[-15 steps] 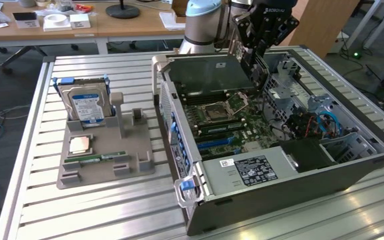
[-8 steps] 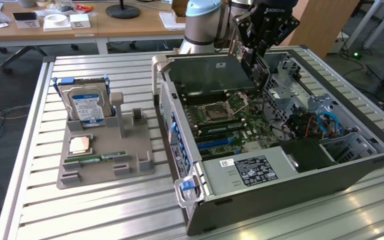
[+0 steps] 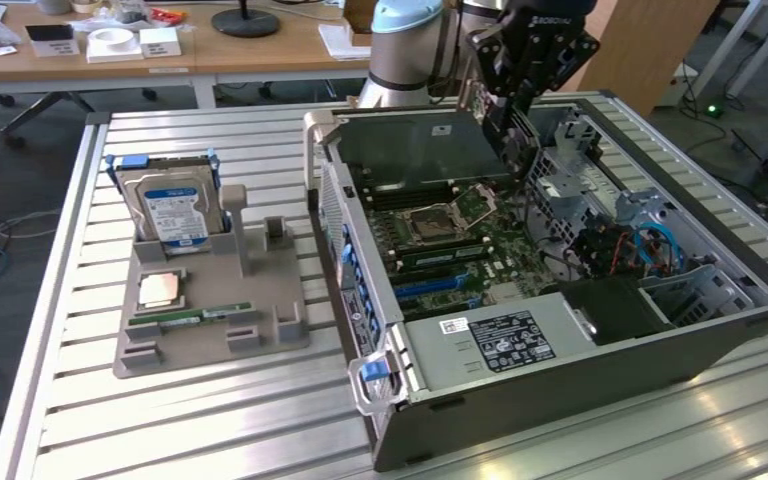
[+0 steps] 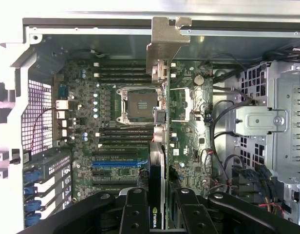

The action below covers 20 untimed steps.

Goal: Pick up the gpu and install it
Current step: 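Pick up the gpu and move the gpu toward the slot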

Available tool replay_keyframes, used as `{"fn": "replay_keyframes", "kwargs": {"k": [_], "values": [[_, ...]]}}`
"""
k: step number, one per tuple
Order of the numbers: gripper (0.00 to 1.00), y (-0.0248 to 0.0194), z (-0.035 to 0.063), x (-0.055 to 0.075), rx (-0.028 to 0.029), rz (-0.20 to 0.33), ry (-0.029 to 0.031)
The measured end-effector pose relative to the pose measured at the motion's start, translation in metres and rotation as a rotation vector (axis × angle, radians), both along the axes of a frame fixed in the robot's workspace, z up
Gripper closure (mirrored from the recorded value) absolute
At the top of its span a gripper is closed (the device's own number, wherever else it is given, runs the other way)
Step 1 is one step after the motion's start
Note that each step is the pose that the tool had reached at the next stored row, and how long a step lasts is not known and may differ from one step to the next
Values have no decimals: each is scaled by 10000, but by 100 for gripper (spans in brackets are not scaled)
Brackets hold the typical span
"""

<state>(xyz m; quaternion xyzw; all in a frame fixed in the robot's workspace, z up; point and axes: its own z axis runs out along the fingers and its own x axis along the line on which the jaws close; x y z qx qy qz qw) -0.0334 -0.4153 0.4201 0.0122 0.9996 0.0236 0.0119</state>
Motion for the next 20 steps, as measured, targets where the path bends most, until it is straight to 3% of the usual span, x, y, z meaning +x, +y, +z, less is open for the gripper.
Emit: {"fn": "replay_keyframes", "kwargs": {"k": [20], "values": [[74,1,0,443,-1,0,0]]}}
